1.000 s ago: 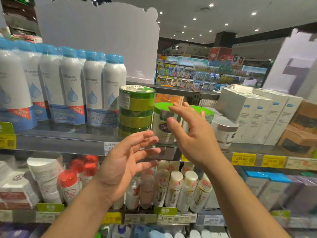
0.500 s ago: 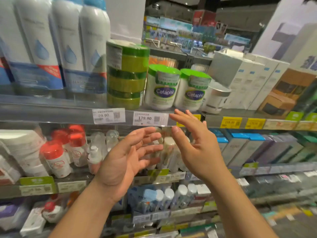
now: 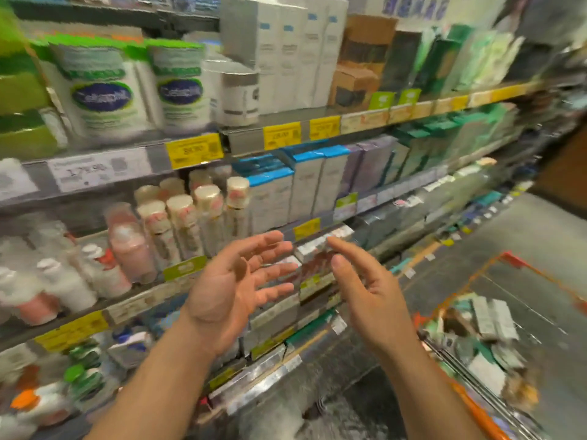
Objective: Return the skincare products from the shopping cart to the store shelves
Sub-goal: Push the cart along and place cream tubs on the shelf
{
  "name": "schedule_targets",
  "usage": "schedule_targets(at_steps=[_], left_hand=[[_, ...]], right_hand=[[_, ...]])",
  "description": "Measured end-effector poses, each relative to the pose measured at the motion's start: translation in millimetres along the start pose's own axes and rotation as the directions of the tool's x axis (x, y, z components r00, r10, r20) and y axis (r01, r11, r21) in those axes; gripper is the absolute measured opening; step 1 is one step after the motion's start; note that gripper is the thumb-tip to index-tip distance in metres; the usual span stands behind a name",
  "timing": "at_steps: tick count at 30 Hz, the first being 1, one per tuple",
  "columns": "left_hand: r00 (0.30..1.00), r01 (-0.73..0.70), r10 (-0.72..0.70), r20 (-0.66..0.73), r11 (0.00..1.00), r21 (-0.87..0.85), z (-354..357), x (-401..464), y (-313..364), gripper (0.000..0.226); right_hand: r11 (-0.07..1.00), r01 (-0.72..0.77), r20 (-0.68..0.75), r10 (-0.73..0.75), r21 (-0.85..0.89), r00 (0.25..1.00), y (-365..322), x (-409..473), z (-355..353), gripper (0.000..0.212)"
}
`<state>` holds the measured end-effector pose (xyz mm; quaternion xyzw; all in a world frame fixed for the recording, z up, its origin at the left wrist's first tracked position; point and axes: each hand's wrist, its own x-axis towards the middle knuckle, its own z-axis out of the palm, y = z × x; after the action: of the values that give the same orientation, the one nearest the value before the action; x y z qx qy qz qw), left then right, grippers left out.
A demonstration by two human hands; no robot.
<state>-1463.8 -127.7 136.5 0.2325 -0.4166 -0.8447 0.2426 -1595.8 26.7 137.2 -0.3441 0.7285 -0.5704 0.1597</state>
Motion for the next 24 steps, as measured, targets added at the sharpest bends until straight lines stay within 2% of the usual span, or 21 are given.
schedule_targets(at_steps=[1, 4, 8, 10, 12, 14, 19, 24], left_hand=[[0.999, 0.025, -0.025, 0.021, 1.0, 0.0, 16.1, 1.7, -9.1, 0.067], [0.991, 0.113, -0.114, 0.072, 0.993, 0.014, 72.2, 6.2, -42.5, 0.06], [0.955, 0.255, -0.261, 0.14, 0.965, 0.056, 143.5, 6.6, -93.2, 0.046], [0.941, 0.3, -0.307, 0.144, 0.951, 0.07, 172.7, 4.7, -116.7, 0.045], [0.923, 0.334, -0.347, 0.168, 0.937, 0.098, 198.1, 0.2, -137.5, 0.045], [0.907, 0.352, -0.375, 0.191, 0.925, 0.145, 218.7, -5.2, -154.4, 0.046], [0.879, 0.379, -0.426, 0.213, 0.896, 0.23, 254.8, -8.4, -186.1, 0.048], [0.842, 0.418, -0.487, 0.231, 0.86, 0.292, 281.2, 5.8, -209.8, 0.049]], right_hand=[[0.999, -0.038, -0.029, 0.039, 0.023, 0.999, 4.4, -8.2, -15.9, 0.042], [0.986, -0.144, -0.11, 0.153, 0.086, 0.982, 19.4, -31.6, -68.6, 0.047], [0.962, -0.221, -0.252, 0.256, 0.158, 0.933, 49.9, -68.6, -140.9, 0.032], [0.954, -0.241, -0.339, 0.289, 0.177, 0.895, 66.6, -89.3, -172.5, 0.036], [0.937, -0.258, -0.401, 0.335, 0.234, 0.853, 81.5, -109.7, -199.8, 0.029], [0.918, -0.284, -0.422, 0.382, 0.278, 0.822, 92.8, -128.4, -221.6, 0.022], [0.89, -0.345, -0.487, 0.453, 0.299, 0.747, 115.3, -160.2, -259.7, 0.034], [0.876, -0.381, -0.539, 0.482, 0.296, 0.691, 135.5, -171.0, -283.8, 0.023]])
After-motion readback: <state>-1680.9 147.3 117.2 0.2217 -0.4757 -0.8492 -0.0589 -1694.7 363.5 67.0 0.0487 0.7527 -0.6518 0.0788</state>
